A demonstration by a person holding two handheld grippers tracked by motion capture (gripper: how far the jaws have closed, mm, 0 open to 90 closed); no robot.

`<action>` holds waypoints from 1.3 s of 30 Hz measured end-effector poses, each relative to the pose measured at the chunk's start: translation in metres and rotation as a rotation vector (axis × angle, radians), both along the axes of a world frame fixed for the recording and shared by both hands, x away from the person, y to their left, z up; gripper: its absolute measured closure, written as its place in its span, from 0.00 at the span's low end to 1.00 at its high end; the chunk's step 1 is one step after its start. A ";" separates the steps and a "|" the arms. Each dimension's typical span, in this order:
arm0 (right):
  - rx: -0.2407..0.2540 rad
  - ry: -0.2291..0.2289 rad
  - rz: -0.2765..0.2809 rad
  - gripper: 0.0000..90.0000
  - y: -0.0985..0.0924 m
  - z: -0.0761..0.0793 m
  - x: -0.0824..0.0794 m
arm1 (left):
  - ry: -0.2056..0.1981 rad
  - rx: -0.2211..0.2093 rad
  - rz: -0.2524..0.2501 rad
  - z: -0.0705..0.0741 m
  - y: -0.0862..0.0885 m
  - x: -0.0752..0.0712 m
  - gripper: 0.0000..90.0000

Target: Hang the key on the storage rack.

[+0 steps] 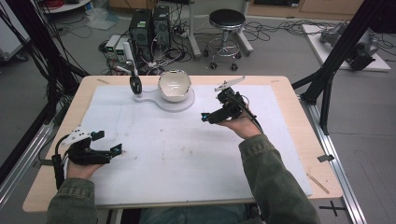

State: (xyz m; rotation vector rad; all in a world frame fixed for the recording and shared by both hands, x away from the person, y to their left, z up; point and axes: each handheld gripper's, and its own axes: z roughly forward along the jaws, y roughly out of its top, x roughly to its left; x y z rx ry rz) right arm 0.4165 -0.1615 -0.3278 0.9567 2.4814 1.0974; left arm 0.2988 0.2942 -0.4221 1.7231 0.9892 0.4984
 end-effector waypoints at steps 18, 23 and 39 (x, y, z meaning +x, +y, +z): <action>-0.007 -0.002 -0.088 0.01 -0.056 -0.030 -0.031 | 0.043 0.023 -0.016 -0.001 -0.003 -0.003 0.03; 0.031 -0.037 -0.136 0.01 -0.072 -0.038 -0.040 | 0.059 0.029 -0.023 -0.002 -0.004 -0.006 0.03; 0.179 -0.112 -0.233 0.01 -0.122 -0.066 -0.069 | 0.068 0.034 -0.020 -0.001 -0.005 -0.011 0.03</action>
